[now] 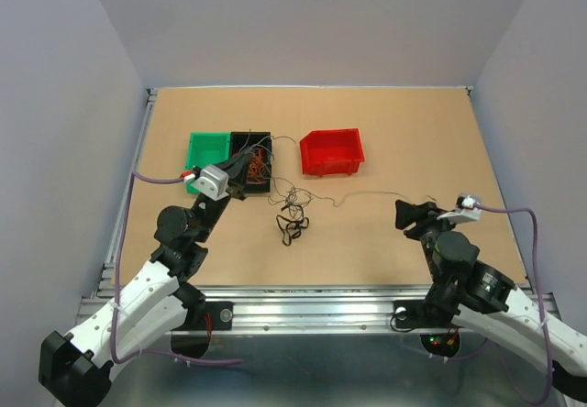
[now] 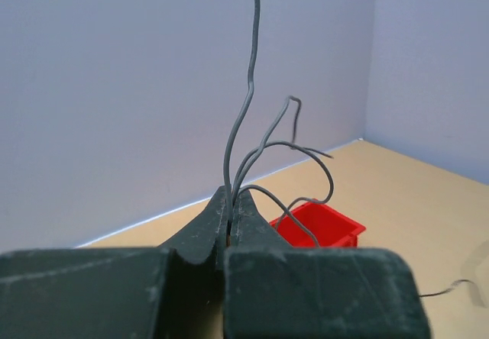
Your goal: Untangle the cables
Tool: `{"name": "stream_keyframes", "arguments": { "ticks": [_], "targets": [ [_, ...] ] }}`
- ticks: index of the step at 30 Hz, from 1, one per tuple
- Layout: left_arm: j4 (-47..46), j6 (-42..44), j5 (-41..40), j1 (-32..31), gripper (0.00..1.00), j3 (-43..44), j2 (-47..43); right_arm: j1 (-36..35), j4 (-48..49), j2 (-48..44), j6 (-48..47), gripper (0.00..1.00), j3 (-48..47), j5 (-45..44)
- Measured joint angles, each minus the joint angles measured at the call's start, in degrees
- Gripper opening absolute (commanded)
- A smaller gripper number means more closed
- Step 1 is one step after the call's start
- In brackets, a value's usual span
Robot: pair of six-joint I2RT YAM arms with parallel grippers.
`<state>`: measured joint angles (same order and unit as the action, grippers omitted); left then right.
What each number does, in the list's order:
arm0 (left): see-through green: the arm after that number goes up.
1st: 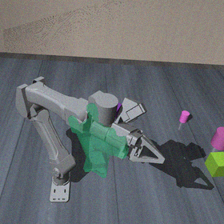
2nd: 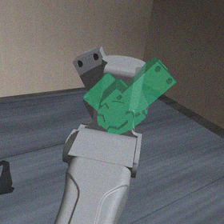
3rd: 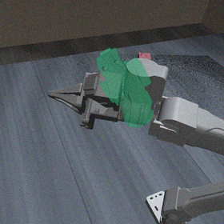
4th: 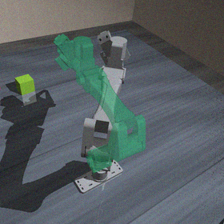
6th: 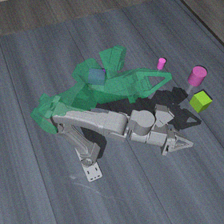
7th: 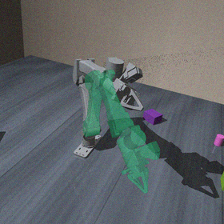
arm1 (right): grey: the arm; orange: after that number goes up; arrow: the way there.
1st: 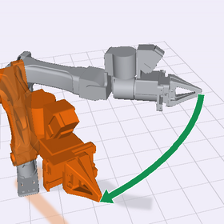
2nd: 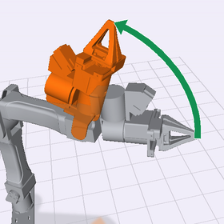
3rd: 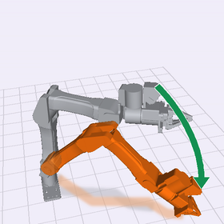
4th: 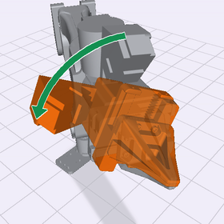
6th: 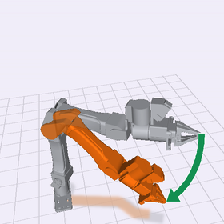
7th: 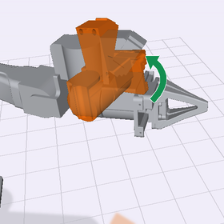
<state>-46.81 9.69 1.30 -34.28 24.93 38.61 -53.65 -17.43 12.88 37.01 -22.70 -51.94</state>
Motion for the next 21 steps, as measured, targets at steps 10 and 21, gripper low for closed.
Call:
{"name": "stream_keyframes", "arguments": {
  "ticks": [10, 21],
  "targets": [
    [1.53, 1.81, 19.26, 0.0, 0.0, -0.48, -0.46, 0.0, 11.63, 18.05, -7.32, 0.77, 1.14, 16.33],
    [4.44, 2.71, 29.24, 0.0, 0.0, -0.39, 1.22, 0.0, 43.25, 37.05, -23.26, 0.76, 4.35, 47.91]
  ]
}}
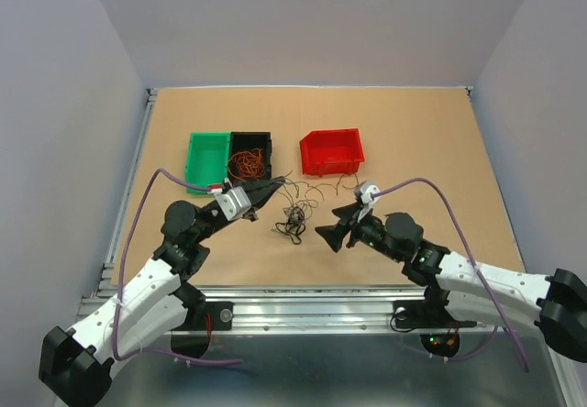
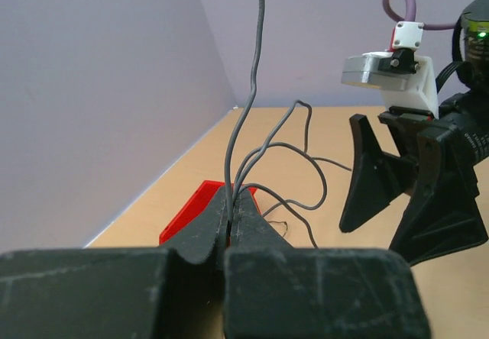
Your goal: Untangle the cables
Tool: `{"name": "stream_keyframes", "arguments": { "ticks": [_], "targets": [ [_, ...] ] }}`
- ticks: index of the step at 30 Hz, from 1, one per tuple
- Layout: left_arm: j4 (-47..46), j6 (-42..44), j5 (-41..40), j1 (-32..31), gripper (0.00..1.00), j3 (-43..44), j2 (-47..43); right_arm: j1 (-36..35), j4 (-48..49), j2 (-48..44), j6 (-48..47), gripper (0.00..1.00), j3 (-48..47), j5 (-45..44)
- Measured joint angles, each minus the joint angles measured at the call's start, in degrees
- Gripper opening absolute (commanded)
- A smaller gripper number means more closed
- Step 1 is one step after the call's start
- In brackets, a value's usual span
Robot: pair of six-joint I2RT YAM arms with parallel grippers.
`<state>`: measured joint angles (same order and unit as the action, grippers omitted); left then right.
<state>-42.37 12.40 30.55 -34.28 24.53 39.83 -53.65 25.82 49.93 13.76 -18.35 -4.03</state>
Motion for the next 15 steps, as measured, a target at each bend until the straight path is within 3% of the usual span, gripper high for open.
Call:
{"name": "stream_keyframes", "arguments": {
  "ticks": [12, 15],
  "targets": [
    [3.39, 0.17, 1.18, 0.0, 0.0, 3.78, 0.83, 0.0, 13.66, 20.52, -10.75, 0.75, -11.89, 12.0],
    [5.22, 0.15, 1.73, 0.0, 0.0, 7.5, 1.7, 0.0, 15.67, 24.22, -11.58, 0.7, -14.38, 12.61]
  ]
}}
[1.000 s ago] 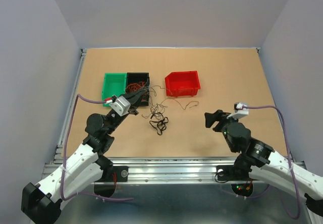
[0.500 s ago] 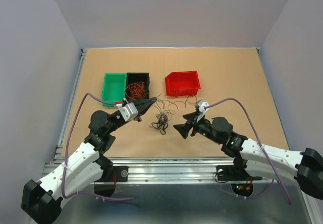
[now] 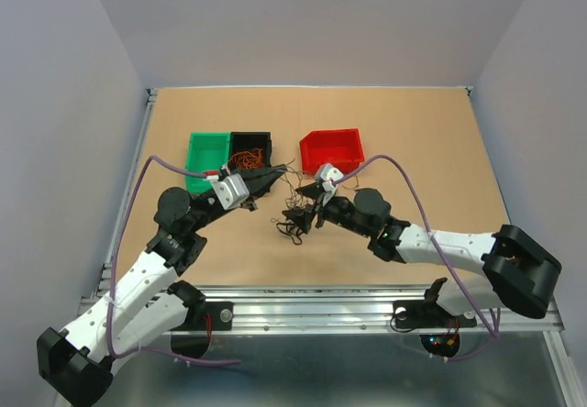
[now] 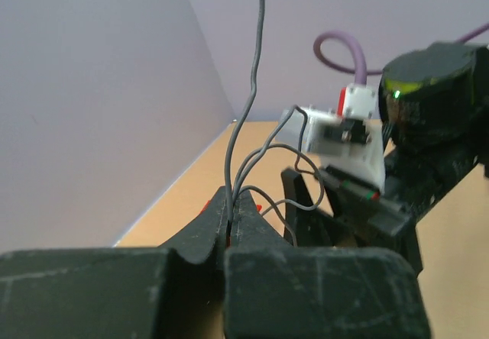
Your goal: Untangle the cables
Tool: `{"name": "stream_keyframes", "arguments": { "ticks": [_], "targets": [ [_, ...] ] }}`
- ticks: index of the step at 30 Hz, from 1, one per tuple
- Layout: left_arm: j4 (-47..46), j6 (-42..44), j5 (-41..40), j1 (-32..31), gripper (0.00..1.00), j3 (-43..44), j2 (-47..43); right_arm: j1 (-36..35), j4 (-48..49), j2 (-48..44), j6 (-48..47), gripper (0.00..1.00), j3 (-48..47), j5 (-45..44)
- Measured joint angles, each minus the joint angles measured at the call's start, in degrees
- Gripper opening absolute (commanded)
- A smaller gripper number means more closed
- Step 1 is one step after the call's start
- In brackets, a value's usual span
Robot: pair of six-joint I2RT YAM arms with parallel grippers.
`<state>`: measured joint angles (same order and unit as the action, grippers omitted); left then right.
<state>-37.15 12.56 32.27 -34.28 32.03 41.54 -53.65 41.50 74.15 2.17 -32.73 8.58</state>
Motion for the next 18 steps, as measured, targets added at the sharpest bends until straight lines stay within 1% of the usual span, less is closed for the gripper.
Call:
{"name": "stream_keyframes", "arguments": {
  "ticks": [1, 2, 3, 4, 6, 7, 8, 9, 11, 13, 15, 16, 18],
  "targets": [
    [1.25, 0.0, 0.57, 0.0, 0.0, 2.27, 0.48, 0.0, 1.09, 2.23, -0.63, 0.64, -1.03, -0.04],
    [2.03, 0.04, 1.18, 0.0, 0.0, 4.37, 0.9, -0.02, 1.4, 3.5, -0.94, 0.61, -1.57, -0.04],
    [3.28, 0.02, 1.86, 0.0, 0.0, 7.08, 1.27, 0.0, 1.81, 5.2, -1.27, 0.54, -2.19, -0.07],
    [4.02, 0.02, 2.16, 0.0, 0.0, 8.9, 1.55, 0.0, 2.05, 6.32, -1.49, 0.54, -2.49, -0.09],
    [6.62, 0.09, 2.29, 0.0, 0.0, 15.02, 2.47, -0.02, 3.67, 9.18, -1.57, 0.5, -2.56, 0.02],
    [7.65, 0.15, 2.1, 0.0, 0.0, 17.29, 2.78, -0.02, 4.22, 10.08, -1.51, 0.48, -2.56, 0.04],
    [8.81, 0.33, 1.51, 0.0, 0.0, 20.59, 3.34, -0.02, 5.66, 11.1, -1.07, 0.43, -2.4, 0.17],
    [9.53, 0.46, 1.01, 0.0, 0.0, 23.3, 3.74, -0.02, 6.36, 11.76, -0.81, 0.42, -2.08, 0.24],
    [11.26, 0.83, -0.92, 0.0, 0.0, 28.68, 4.55, -0.02, 8.5, 12.35, -0.17, 0.4, -1.03, 0.35],
    [12.74, 1.31, -5.18, -0.02, 0.0, 35.91, 6.47, -0.04, 10.84, 12.59, 0.79, 0.39, 0.66, 0.44],
    [13.64, 1.62, -8.96, -0.02, 0.0, 40.39, 7.82, -0.07, 13.14, 12.59, 1.44, 0.35, 2.71, 0.44],
    [14.23, 1.75, -10.99, 0.0, 0.0, 42.49, 8.48, -0.07, 14.4, 12.57, 1.97, 0.24, 3.56, 0.44],
    [15.28, 1.77, -15.85, 0.0, 0.0, 44.19, 9.05, -0.07, 16.63, 12.48, 2.91, 0.13, 4.7, 0.42]
  ]
}}
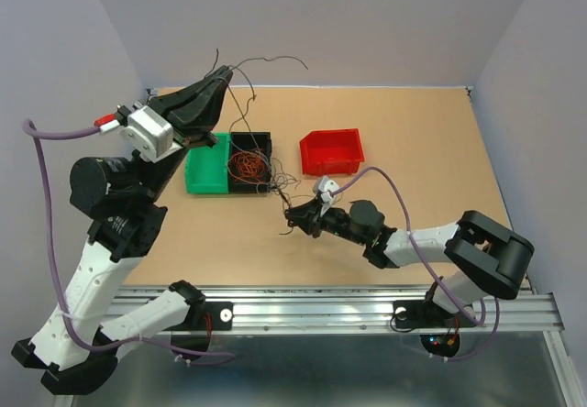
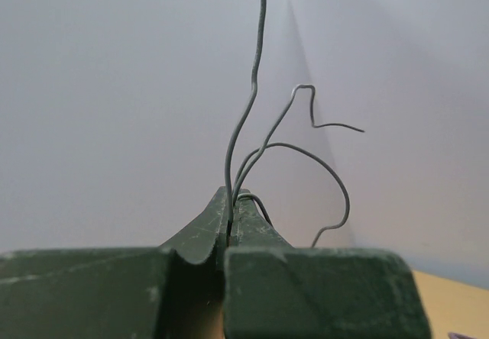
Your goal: Untangle the cables
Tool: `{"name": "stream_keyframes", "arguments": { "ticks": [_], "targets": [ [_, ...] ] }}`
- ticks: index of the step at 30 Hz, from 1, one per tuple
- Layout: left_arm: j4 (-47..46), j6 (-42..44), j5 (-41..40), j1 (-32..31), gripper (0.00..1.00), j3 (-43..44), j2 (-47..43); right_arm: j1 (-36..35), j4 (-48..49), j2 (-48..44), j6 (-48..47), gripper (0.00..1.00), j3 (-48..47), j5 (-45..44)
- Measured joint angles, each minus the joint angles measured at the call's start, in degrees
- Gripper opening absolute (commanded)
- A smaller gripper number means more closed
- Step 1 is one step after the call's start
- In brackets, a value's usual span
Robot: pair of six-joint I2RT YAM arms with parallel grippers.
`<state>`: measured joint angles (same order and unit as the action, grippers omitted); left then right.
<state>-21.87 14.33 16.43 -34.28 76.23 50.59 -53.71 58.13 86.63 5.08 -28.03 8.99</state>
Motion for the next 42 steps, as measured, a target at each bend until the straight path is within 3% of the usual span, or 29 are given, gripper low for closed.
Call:
{"name": "stream_keyframes", "arguments": {
  "ticks": [1, 10, 14, 18, 22, 30, 37, 42],
  "targets": [
    [0.37, -0.04, -1.97, 0.0, 0.0, 0.13, 0.11, 0.0, 1.42, -0.2, 0.13, 0.07, 0.83, -0.13],
    [1.88, 1.05, -29.94, -0.13, 0.0, 0.37, 3.39, 0.0, 5.33, -4.15, 2.34, 0.02, 7.8, -5.18],
    [-0.72, 5.27, -42.16, -0.17, 0.0, 0.37, 3.82, 0.0, 6.19, -9.97, 2.78, 0.01, 11.91, -10.38],
    [-4.7, 9.09, -48.83, -0.22, 0.0, 0.42, 1.97, -0.17, 7.63, -17.86, 4.15, 0.01, 16.22, -17.97],
    [-7.39, 11.28, -51.91, -0.5, 0.0, 0.68, -1.14, -0.72, 6.54, -28.44, 8.5, 0.01, 20.2, -32.35],
    [-19.78, 14.84, -56.74, -0.11, 0.0, 3.13, -5.62, -0.31, -19.21, -42.93, 17.35, 0.0, 21.05, -58.36],
    [-22.4, 13.62, -55.39, -0.09, 0.0, 1.68, -7.3, -0.26, -26.29, -49.9, 18.27, 0.0, 21.49, -60.46],
    [-20.81, 11.19, -54.07, -0.09, 0.0, -0.94, -6.82, -0.24, -28.28, -49.4, 17.53, 0.21, 21.49, -57.64]
  ]
}}
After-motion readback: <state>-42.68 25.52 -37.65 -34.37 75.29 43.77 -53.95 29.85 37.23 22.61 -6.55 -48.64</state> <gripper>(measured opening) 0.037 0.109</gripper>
